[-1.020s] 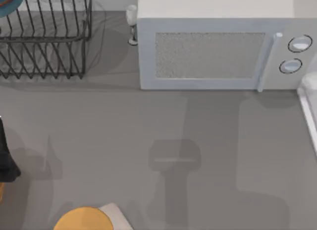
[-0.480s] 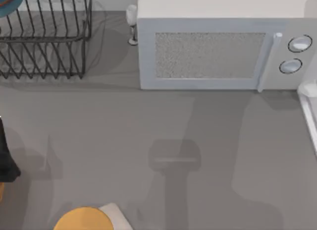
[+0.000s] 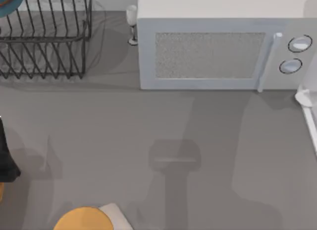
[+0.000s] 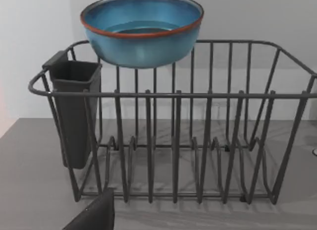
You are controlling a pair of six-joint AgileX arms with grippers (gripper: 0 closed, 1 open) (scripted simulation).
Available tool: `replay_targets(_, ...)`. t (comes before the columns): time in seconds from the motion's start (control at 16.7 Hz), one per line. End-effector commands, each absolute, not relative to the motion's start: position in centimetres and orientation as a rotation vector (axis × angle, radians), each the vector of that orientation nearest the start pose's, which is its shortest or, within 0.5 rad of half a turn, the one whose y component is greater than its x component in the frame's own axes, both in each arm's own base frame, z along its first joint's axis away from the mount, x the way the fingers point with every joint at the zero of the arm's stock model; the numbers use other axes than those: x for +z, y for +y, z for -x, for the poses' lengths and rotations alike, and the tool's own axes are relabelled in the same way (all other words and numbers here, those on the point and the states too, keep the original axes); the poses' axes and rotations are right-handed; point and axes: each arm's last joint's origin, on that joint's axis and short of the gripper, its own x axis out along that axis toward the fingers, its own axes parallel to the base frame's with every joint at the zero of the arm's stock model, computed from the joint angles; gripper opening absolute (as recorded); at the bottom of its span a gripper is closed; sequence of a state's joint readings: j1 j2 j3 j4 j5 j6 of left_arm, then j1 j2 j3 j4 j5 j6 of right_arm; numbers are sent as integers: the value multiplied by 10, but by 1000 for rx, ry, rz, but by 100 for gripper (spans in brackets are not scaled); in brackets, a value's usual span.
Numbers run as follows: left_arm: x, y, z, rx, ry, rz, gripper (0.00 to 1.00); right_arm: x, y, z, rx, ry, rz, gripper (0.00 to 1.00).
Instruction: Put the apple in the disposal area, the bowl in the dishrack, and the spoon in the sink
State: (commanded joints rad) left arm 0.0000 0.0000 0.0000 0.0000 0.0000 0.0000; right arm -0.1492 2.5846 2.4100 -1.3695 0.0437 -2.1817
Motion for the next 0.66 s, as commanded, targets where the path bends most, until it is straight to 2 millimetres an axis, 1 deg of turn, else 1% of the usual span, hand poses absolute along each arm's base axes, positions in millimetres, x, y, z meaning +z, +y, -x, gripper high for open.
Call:
replay_targets(0.3,160,-1,-106,0,0,0,100,157,-69,-500,1520,970,1591,98)
replay_targets(0.36,160,-1,-106,0,0,0,100,157,-69,-500,1520,970,1591,100)
replay_targets(0.66,160,-1,-106,0,0,0,100,157,-69,-500,1520,970,1591,100)
